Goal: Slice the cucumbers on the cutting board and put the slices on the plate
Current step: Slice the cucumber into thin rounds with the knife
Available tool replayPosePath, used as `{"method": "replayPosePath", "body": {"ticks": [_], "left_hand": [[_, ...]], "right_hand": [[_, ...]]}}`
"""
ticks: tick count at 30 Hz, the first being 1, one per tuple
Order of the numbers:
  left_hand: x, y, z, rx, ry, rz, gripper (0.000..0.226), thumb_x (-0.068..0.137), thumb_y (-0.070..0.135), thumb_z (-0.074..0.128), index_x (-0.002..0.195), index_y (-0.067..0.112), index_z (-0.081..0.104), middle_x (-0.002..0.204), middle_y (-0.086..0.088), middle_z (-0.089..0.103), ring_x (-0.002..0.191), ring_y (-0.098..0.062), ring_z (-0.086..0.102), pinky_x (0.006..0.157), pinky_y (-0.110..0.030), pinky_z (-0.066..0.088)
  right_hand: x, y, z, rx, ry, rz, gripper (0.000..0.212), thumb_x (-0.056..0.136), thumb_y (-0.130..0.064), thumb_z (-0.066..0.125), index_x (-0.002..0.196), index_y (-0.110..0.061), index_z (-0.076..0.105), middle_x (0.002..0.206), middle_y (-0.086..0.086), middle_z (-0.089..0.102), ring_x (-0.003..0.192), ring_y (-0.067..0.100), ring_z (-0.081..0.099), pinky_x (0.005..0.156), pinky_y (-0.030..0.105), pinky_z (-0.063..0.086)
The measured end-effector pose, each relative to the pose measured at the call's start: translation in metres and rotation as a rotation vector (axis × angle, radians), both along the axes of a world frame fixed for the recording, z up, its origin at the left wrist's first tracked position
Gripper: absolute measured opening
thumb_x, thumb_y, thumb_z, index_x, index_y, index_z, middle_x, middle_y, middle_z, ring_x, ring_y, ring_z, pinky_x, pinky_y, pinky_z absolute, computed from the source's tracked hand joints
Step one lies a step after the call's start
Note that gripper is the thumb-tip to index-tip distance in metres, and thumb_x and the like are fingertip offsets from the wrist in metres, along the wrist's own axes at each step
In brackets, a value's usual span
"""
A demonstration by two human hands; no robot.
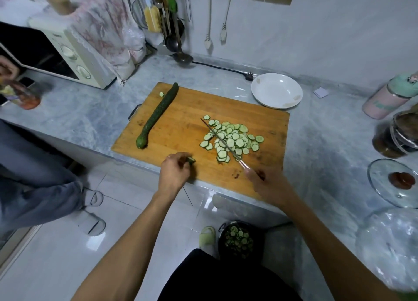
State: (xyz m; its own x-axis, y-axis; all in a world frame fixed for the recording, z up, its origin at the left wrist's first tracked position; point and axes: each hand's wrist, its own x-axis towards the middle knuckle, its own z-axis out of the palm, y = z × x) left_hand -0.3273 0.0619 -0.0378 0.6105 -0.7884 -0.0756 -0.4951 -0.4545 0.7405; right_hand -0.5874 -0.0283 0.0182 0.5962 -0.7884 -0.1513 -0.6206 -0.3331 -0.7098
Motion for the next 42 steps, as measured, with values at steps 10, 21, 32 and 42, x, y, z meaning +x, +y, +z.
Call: {"method": "replayPosePath", "body": {"ticks": [10,21,32,42], "left_hand": [[0.021,-0.009,-0.006,-0.111,-0.024,0.015,0.029,0.089,0.012,0.067,0.117,0.018,0.066,0.107,0.002,0.066,0.095,-0.011,0.059,0.084,-0.015,0.041],[0.214,-0.1,0.024,-0.094,-0.153,0.03,0.021,0.09,0.019,0.067,0.107,0.008,0.072,0.095,-0.005,0.068,0.09,-0.026,0.063,0.076,-0.026,0.044],[0.265,-0.199,0.0,0.101,0.018,0.051,0.011,0.081,0.025,0.072,0.091,0.018,0.072,0.089,0.0,0.073,0.09,-0.02,0.067,0.081,-0.025,0.052],[0.23,-0.167,0.002,0.117,-0.15,-0.012,0.034,0.083,0.048,0.068,0.103,0.02,0.064,0.097,0.0,0.066,0.089,-0.022,0.062,0.075,-0.036,0.054]], "right_hand": [[0.056,-0.004,0.015,0.172,-0.084,-0.065,0.056,0.1,-0.048,0.045,0.07,-0.003,0.06,0.052,0.003,0.058,0.042,0.007,0.05,0.047,0.023,0.042],[0.183,-0.073,0.019,0.182,-0.086,-0.144,0.057,0.098,-0.056,0.044,0.067,-0.011,0.059,0.054,-0.003,0.06,0.046,0.009,0.056,0.053,0.035,0.048],[0.211,-0.107,0.02,0.084,0.008,-0.249,0.052,0.099,-0.049,0.047,0.065,-0.012,0.06,0.055,-0.002,0.062,0.047,0.005,0.056,0.05,0.02,0.041],[0.204,-0.095,0.012,0.193,-0.02,-0.305,0.057,0.098,-0.05,0.048,0.074,-0.001,0.063,0.063,0.011,0.067,0.049,0.024,0.061,0.051,0.038,0.049]]}}
